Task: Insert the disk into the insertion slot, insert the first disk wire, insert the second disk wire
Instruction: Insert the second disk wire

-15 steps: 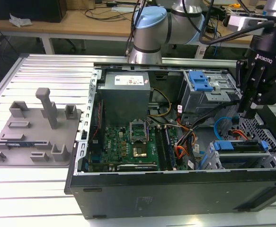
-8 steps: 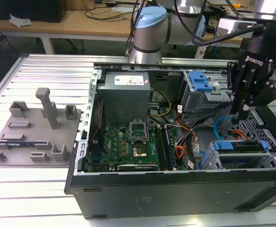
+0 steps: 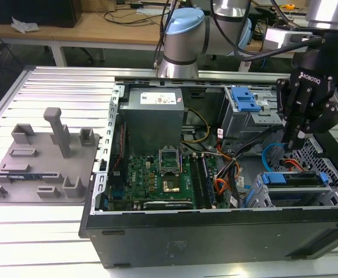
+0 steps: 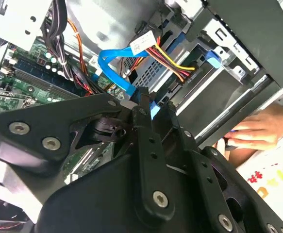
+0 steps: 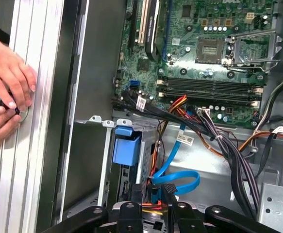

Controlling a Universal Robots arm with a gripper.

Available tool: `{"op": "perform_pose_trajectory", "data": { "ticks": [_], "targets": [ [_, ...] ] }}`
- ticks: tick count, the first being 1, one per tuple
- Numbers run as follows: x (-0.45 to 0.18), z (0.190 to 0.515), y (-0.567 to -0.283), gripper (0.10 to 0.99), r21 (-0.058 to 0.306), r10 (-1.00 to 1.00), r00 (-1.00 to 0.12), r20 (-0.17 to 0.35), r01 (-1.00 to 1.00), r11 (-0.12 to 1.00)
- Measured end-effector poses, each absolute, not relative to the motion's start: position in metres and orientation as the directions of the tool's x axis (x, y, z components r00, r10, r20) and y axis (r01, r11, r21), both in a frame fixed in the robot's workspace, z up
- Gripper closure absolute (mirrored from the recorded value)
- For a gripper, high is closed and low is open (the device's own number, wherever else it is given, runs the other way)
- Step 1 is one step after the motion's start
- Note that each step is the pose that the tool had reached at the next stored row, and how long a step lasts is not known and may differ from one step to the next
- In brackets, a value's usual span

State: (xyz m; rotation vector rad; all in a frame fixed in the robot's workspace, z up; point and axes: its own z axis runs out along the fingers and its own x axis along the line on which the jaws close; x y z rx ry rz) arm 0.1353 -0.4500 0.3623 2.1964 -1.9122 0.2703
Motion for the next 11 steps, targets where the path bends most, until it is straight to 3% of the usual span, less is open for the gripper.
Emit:
{"op": "perform_pose_trajectory", "data": {
  "ticks": [11],
  "targets": [
    [0.1245, 0.3556, -0.4429, 0.784, 0.009, -0.935, 0.15, 0.321, -0.988, -0.156]
  ]
}}
